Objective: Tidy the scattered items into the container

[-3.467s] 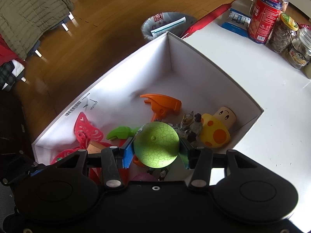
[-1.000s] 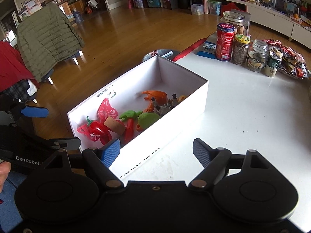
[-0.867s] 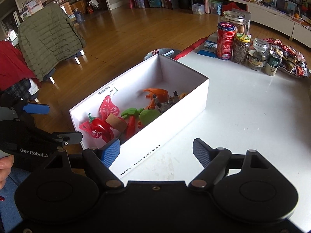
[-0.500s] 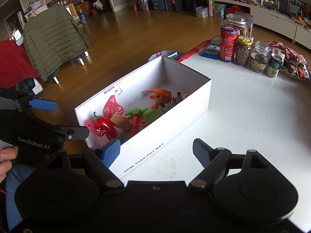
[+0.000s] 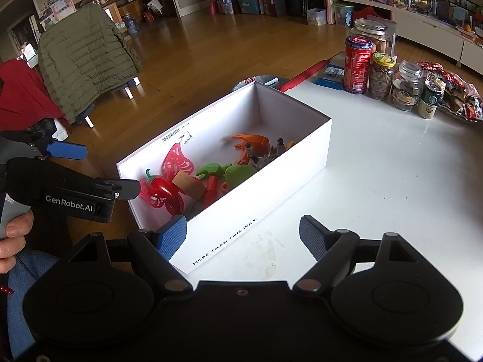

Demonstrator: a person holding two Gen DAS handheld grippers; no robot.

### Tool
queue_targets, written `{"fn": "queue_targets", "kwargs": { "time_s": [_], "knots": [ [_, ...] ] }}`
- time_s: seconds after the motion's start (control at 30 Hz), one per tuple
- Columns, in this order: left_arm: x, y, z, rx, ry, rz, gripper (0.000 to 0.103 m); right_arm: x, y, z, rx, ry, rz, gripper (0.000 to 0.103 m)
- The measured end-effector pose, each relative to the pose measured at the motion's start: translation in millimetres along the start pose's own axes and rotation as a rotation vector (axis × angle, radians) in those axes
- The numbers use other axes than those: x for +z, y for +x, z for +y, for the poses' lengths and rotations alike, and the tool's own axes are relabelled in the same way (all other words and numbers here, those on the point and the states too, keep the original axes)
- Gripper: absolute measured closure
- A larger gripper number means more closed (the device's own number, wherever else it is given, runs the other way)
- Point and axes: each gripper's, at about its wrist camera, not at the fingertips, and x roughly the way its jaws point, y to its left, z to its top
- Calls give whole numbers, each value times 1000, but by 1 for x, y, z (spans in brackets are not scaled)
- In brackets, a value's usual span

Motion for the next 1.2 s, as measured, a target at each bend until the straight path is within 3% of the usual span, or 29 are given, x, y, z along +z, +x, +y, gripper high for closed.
{"fn": "queue_targets", "kwargs": {
  "time_s": [0.57,1.2],
  "knots": [
    [2,9,3,-57,-41,34,1,-4,6,5,18,-5,11,24],
    [-3,9,-4,-40,0,22,0,-5,10,13,33,-3,13,24]
  ]
}}
